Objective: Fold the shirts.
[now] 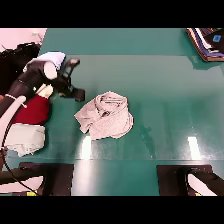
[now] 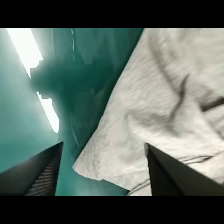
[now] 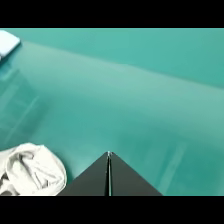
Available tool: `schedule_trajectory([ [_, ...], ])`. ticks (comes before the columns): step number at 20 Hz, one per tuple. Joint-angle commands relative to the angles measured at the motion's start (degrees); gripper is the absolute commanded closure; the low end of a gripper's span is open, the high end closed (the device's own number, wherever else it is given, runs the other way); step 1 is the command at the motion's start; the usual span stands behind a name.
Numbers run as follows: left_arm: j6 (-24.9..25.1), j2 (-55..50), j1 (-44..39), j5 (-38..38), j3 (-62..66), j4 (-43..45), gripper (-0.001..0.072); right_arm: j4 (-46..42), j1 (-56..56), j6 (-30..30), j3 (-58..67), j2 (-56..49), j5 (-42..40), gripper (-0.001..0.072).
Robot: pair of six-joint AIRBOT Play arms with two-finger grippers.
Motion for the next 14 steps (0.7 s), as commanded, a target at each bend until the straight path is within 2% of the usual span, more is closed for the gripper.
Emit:
schedule_trajectory([
  [1, -0.1, -0.2, 1.7, 8.9, -11.3, -3.7, 0.0108, 0.1, 0.0, 0.0, 0.0, -2.3, 3.4, 0.0699],
  [4, -0.1, -0.2, 1.7, 11.2, -12.3, -7.0, 0.0109, 0.1, 0.0, 0.1, 0.0, -4.3, 6.6, 0.0699],
  [8, 1.1, -0.3, 1.7, 10.8, -12.3, -8.5, 0.011, -0.1, 0.0, 1.6, 0.0, -7.0, 11.8, 0.0699],
  [9, 1.2, -0.3, 1.7, 10.5, -12.3, -8.7, 0.0132, -0.1, 0.0, 1.7, -0.4, -7.5, 12.4, 0.0699],
  [10, 1.2, -0.3, 1.7, 10.4, -12.3, -9.1, 0.0472, -0.1, 0.0, 1.9, -2.0, -7.5, 12.0, 0.0699],
  [11, 1.3, -0.3, 1.7, 10.6, -12.3, -9.4, 0.0664, -0.1, 0.0, 2.6, -4.5, -7.3, 11.3, 0.0699],
  [14, 1.3, 0.2, 2.2, 8.9, -9.3, -7.4, 0.0684, -0.1, 0.0, 5.3, -16.1, -5.6, 7.7, 0.0699],
])
